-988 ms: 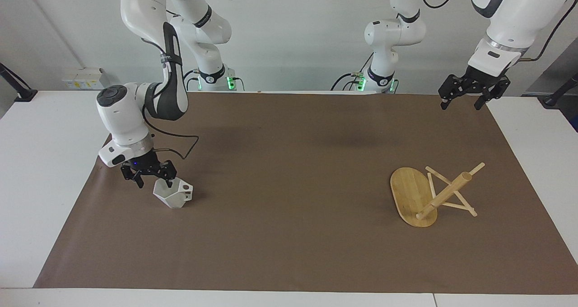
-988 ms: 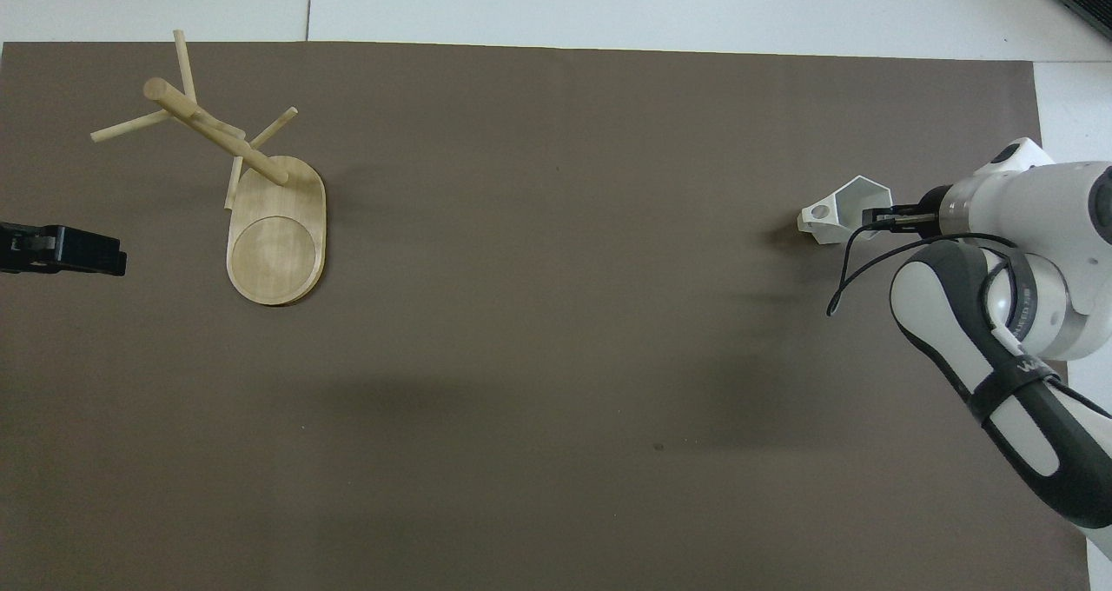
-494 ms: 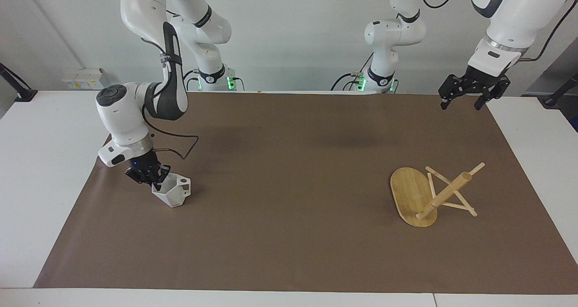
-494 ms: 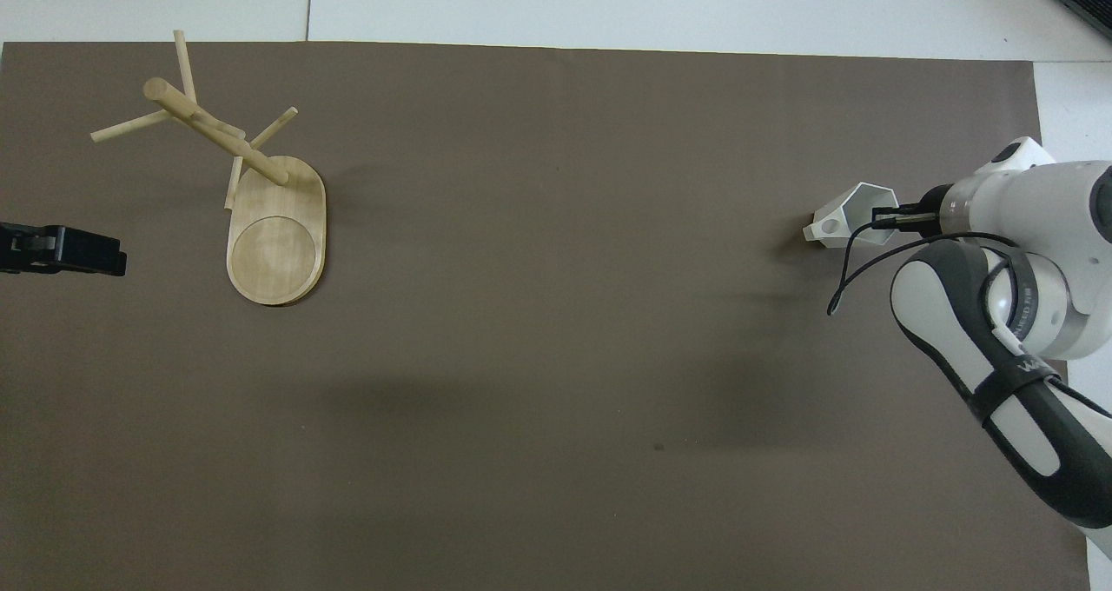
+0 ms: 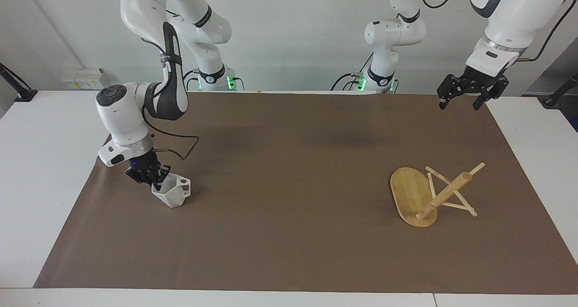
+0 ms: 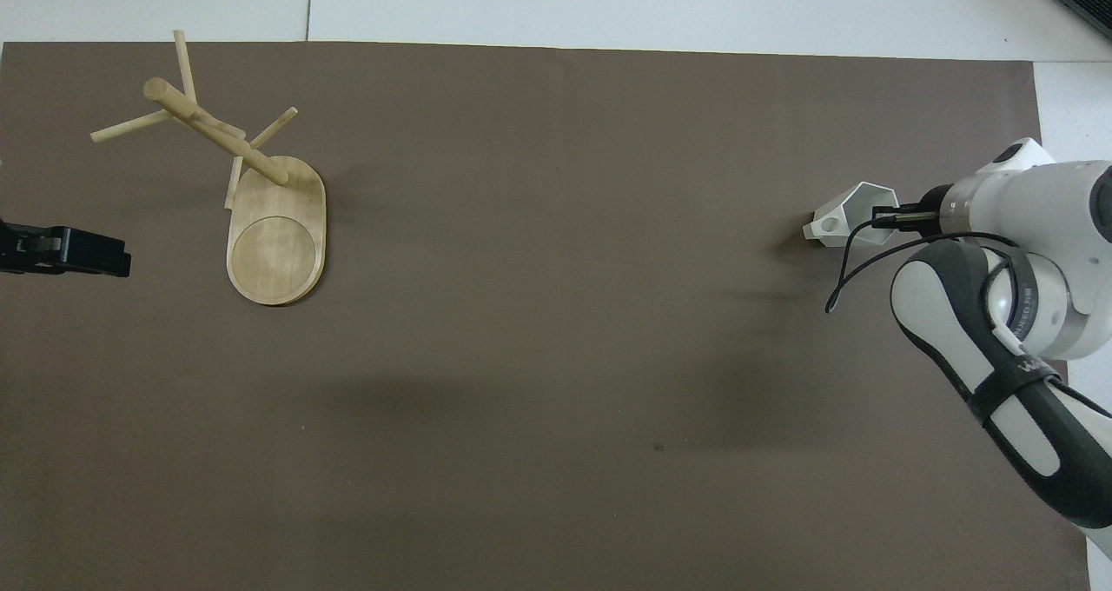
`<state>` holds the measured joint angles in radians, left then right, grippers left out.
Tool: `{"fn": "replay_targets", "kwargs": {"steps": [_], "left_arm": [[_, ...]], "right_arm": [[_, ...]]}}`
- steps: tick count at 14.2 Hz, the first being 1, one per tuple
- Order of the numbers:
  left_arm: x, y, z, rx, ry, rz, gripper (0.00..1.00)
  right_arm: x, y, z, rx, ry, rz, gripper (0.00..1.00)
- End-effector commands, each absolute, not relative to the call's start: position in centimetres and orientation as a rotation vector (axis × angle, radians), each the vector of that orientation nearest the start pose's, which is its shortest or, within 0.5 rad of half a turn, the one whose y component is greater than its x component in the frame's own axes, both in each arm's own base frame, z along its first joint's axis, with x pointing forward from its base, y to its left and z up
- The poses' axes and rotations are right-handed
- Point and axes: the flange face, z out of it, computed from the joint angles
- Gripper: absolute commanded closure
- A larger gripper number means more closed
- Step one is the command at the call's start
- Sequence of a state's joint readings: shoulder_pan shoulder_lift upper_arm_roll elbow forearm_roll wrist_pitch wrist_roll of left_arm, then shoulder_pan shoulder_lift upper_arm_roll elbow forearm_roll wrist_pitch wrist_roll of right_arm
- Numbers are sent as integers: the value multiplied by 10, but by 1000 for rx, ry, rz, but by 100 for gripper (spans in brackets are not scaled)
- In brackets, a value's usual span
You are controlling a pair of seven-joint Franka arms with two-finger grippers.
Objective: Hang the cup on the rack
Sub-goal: 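Close the right gripper on the white cup's rim, then lift the cup with the right gripper while the left gripper advances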
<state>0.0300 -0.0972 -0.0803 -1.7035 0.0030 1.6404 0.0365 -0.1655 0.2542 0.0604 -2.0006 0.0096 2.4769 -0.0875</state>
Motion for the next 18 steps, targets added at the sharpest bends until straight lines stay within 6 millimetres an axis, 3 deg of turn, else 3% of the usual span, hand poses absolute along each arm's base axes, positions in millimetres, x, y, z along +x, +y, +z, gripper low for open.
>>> {"fn": "replay_targets", "kwargs": {"steps": [1,10,12,18], "left_arm": [[525,-33,621,-3106,151,-43,0],[519,-47,621,-3103,155,-6,0],[514,-56,614,-3118,47,31,0],[505,-75,611,-3229,-546,160,0]], "right_arm": [[616,-65,359,-3125,83,-334,100],[629,-68,420,-3130,86,-192,100],[629,-69,434,-3131,88,-168,100],[625,-75,496,-3139,104,-71,100]]}}
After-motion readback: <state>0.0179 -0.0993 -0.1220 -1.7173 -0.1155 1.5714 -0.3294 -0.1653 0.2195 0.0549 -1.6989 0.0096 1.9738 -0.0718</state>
